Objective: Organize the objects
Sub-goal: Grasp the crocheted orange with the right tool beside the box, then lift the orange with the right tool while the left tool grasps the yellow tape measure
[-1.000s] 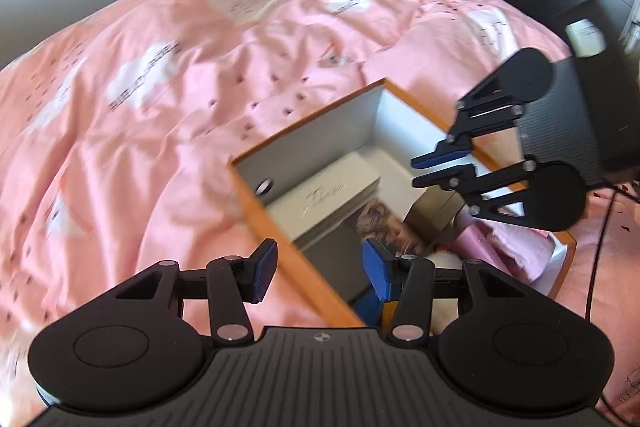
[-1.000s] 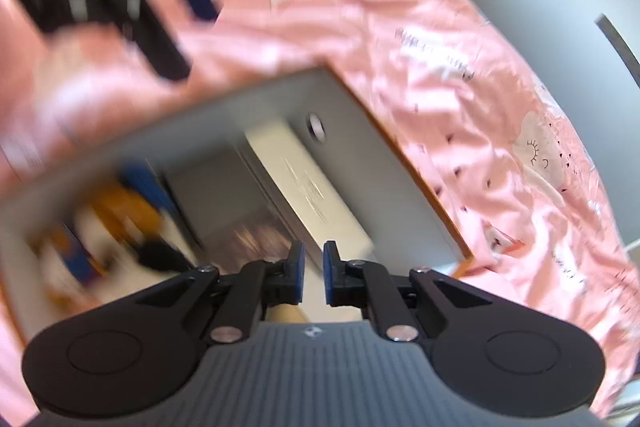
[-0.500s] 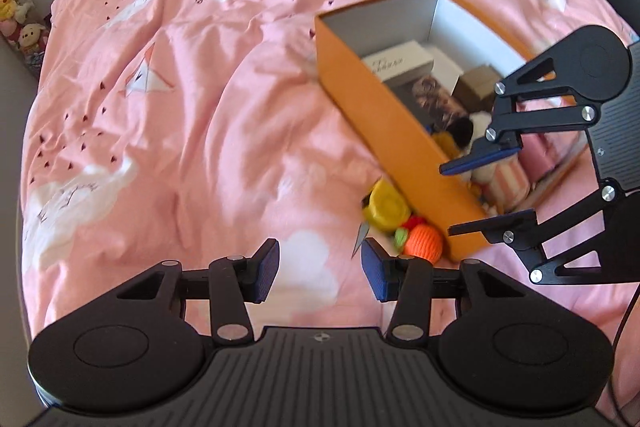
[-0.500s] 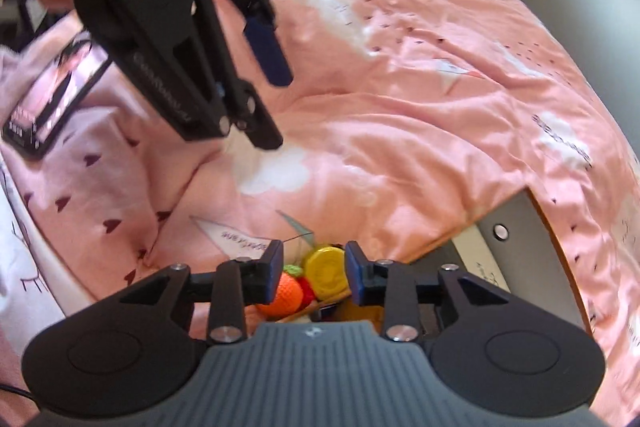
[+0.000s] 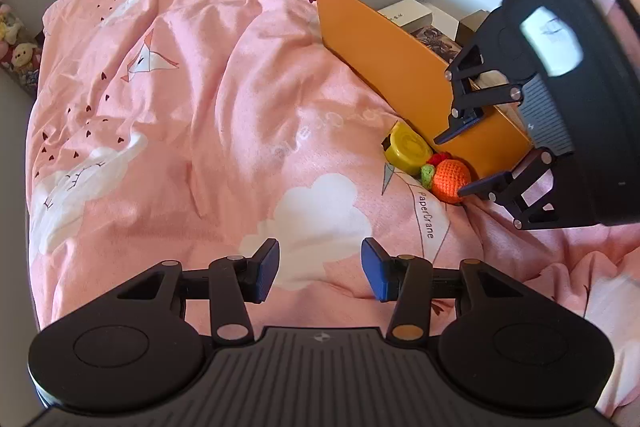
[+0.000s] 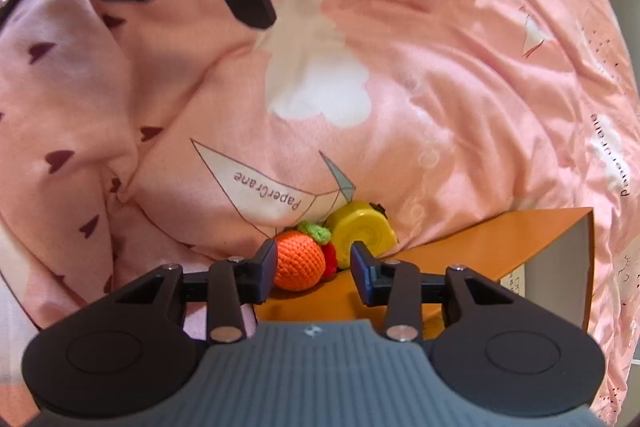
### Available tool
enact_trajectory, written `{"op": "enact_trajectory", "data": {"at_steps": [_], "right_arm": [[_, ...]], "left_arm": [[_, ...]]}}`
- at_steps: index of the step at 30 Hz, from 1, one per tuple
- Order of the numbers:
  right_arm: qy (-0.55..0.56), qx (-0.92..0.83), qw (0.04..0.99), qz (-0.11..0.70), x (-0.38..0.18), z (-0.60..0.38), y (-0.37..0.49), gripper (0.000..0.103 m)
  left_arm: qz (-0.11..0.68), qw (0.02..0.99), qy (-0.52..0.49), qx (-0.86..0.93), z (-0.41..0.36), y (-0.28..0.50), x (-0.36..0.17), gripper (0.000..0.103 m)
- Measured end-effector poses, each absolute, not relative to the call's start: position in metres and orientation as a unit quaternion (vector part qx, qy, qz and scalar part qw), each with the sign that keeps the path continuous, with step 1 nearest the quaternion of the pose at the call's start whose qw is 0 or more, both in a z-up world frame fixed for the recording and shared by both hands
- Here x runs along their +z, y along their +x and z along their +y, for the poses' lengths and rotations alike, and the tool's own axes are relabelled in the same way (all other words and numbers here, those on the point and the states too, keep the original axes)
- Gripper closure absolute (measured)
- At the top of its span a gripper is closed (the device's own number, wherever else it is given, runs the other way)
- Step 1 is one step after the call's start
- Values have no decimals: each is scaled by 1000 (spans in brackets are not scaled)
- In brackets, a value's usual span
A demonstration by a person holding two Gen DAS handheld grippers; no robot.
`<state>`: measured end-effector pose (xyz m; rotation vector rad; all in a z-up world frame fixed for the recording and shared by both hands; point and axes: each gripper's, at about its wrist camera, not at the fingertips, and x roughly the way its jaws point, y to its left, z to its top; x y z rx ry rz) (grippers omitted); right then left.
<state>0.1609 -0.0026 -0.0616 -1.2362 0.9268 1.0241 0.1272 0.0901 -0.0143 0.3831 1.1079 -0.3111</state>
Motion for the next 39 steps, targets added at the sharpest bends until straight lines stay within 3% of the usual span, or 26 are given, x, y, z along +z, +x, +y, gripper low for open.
{"op": "enact_trajectory", "data": {"at_steps": [3, 9, 18, 22, 30, 39], "right_arm": [[-544, 431, 586, 418, -73, 0, 168, 53], [-555, 433, 556, 441, -88, 5, 172, 50], [-552, 433, 544, 461, -102, 2, 175, 53], [-545, 439, 547, 459, -97, -3, 174, 61], [-507, 454, 580, 448, -63, -17, 177, 61], [-445, 460, 653, 404, 22, -41, 183, 61]], "left_arm": [[519, 822, 179, -150, 96, 131, -18, 48], [521, 821, 172, -159, 103, 135, -24, 48], [521, 818, 169, -176, 103, 139, -33, 48], [520, 817, 172, -180, 102, 139, -35, 48], [501, 822, 175, -207, 95, 136, -32, 48], [456, 826, 197, -267, 74, 139, -24, 48]]}}
